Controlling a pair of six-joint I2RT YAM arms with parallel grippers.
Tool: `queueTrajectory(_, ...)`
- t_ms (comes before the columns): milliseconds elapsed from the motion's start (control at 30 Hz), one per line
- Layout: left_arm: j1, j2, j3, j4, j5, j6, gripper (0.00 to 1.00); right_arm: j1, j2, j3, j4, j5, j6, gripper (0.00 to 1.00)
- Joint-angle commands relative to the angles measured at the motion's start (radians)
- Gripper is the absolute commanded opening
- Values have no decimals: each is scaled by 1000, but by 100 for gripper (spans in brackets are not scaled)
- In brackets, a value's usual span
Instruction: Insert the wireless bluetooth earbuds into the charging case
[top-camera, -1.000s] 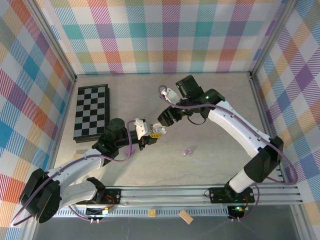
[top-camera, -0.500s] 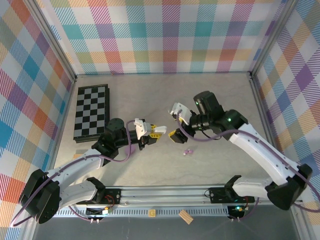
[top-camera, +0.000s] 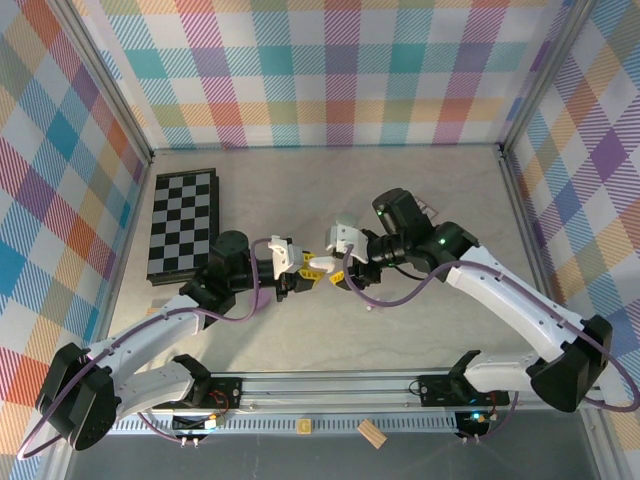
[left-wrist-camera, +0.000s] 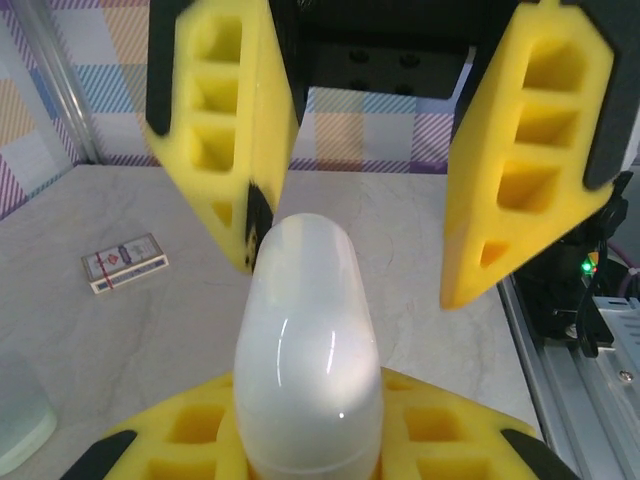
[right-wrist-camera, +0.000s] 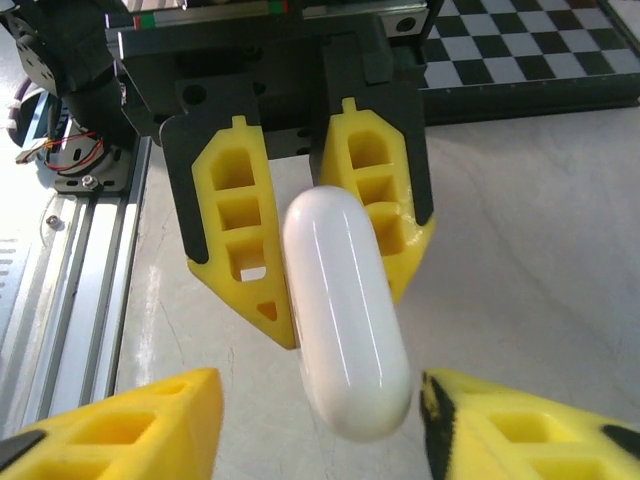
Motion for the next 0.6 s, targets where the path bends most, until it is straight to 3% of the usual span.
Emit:
queueTrajectory(0, 0, -16, 32, 5, 42, 14, 3, 9, 23, 35, 33, -44, -28, 48)
queueTrajectory(200, 0, -11, 24, 6, 28, 16, 4, 9, 13, 21, 51, -43, -22, 29)
queueTrajectory(300, 0, -10, 20, 9, 17, 15, 6, 9, 2, 7, 57, -26, -11, 26)
queueTrajectory(433, 0, -13, 1, 50, -24, 3, 43, -1, -14, -31, 107, 12, 56, 25)
queueTrajectory(567, 2, -19, -70, 144, -153, -17, 71, -60, -32, -122, 259, 44, 231, 25)
